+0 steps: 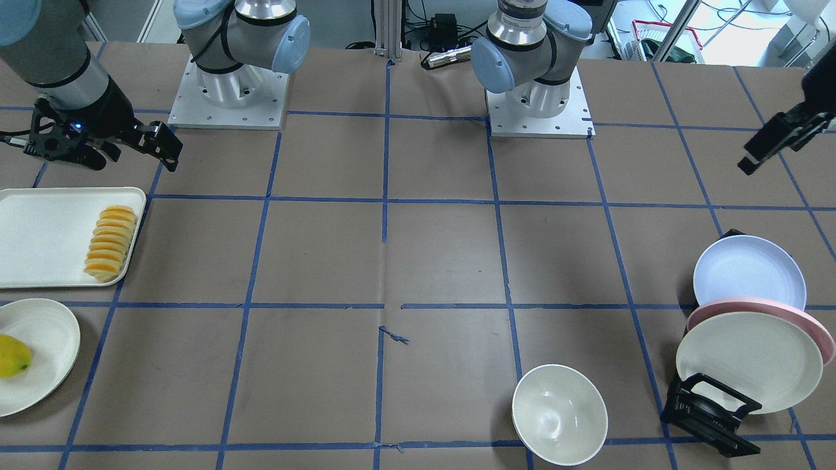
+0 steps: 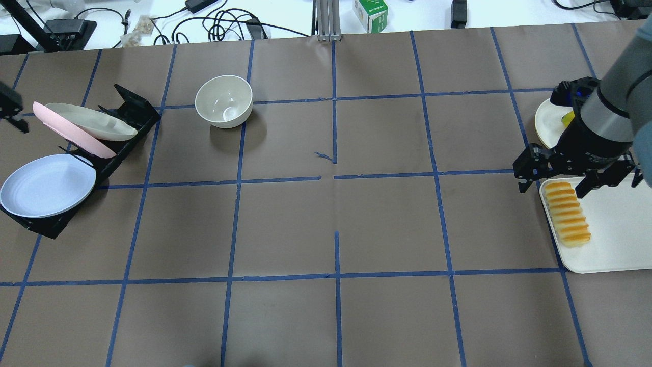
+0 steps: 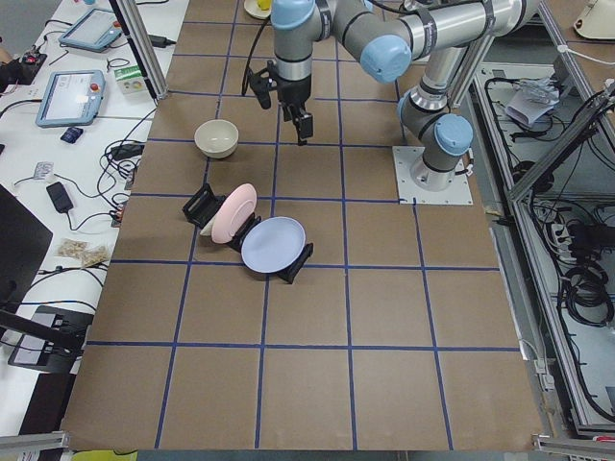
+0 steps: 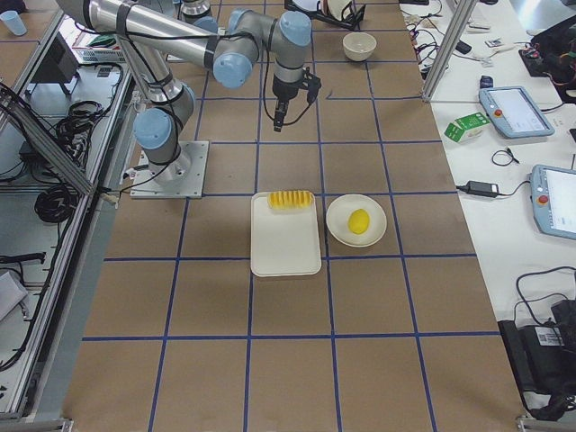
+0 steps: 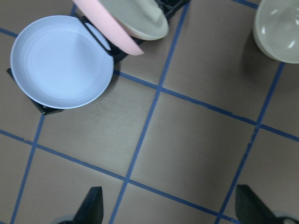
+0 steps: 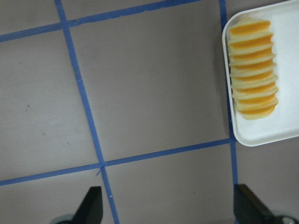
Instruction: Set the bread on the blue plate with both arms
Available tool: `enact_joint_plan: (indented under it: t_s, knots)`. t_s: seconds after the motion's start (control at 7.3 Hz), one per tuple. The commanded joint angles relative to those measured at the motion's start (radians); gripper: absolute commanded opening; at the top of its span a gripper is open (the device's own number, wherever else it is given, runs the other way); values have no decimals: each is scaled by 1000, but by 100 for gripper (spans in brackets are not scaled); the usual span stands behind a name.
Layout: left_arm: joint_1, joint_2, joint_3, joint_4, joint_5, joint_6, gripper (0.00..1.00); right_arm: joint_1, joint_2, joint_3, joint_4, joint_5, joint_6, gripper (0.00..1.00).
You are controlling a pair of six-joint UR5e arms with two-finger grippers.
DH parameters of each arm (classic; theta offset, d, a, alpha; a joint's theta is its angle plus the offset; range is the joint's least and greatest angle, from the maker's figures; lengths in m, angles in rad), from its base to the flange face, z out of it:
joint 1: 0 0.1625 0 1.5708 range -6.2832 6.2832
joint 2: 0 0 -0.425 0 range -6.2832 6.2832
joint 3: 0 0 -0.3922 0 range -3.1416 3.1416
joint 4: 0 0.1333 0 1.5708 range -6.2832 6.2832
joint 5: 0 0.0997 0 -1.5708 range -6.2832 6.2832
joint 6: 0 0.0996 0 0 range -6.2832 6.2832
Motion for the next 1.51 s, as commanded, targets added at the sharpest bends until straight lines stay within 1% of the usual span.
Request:
enact_joint_plan:
  t_s: [0.0,0.14,0.27,0.41,0.55,0.68,0.82,0.96,1.1,1.23,1.37]
  knots:
    - [202,-121,-132,278,-34,132,100,-130,34,49,-102,-51,-191,100]
    - [236,-165,-142,335,-35,143,100,-190,69,54,-122,-47,-260,100]
    - [244,-214,-140,344,-40,128,98,-204,135,65,-192,-48,-287,100]
    - [244,-276,-143,414,-46,120,97,-219,163,68,-247,-51,-369,100]
    - [244,-332,-142,448,-46,122,97,-255,180,94,-249,-42,-386,100]
    - [244,-365,-139,479,-46,123,94,-264,184,115,-270,-36,-387,100]
    - [244,-397,-140,487,-42,125,87,-266,192,121,-290,-48,-411,100]
    - [244,-408,-139,487,-38,128,77,-266,195,123,-298,-47,-423,100]
    - [243,-413,-139,487,-38,128,64,-266,233,126,-306,-36,-419,100]
    - [241,-414,-139,490,-38,127,40,-266,291,126,-414,-47,-432,100]
    - [241,-411,-137,492,-40,128,23,-266,319,128,-438,-45,-433,100]
